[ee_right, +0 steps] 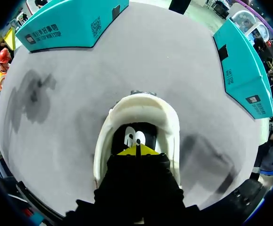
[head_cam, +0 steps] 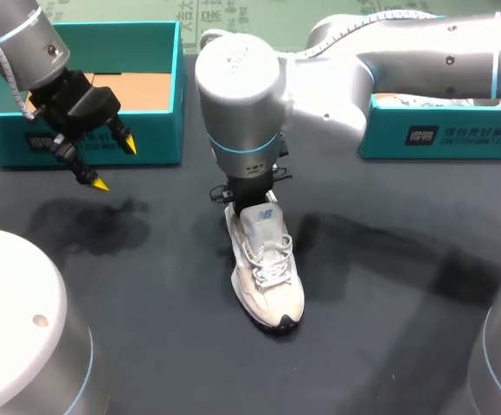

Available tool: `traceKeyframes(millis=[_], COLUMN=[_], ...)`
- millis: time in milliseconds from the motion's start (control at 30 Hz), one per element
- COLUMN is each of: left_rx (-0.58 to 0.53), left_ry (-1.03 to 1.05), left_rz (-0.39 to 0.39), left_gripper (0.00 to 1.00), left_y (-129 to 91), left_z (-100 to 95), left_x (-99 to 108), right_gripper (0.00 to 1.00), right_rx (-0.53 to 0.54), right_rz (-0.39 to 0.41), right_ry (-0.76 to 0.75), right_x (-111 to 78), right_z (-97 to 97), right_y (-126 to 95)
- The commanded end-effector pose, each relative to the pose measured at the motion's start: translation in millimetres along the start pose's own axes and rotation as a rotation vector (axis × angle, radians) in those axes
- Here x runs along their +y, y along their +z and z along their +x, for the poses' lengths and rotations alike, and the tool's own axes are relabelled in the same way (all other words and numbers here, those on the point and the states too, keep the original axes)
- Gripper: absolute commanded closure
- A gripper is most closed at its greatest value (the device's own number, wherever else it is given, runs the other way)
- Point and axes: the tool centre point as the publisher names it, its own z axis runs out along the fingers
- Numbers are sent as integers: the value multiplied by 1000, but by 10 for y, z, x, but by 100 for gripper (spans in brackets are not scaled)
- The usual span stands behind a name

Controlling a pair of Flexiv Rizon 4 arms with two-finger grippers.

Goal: Take the shoe out of the shoebox, open the shoe tongue, remove and reinsert the insole, then place the shoe into the shoebox

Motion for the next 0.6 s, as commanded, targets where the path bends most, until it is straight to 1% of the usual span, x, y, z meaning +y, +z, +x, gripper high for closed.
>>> traceKeyframes(millis=[33,133,200,433,533,600], left_rx=[-3,-3,-3,-3,-3,-3], left_ry=[0,0,0,0,0,0], left_rz=[-3,-3,-3,-3,-3,-3], left_gripper=[0,0,0,0,0,0], left_y=[2,2,2,2,2,2], left_z=[13,13,13,13,13,13], left_x=[-1,-1,-1,-1,-1,-1], right_gripper=[100,100,100,100,100,100], right_rx=[43,69,73,53,33,15], right_rz=[29,54,60,87,101,98], right_ry=[-8,5,13,59,60,56], right_x=[62,2,-65,-329,-370,-361], right_z=[11,31,48,65,73,68], right_y=[275,385,387,276,192,112])
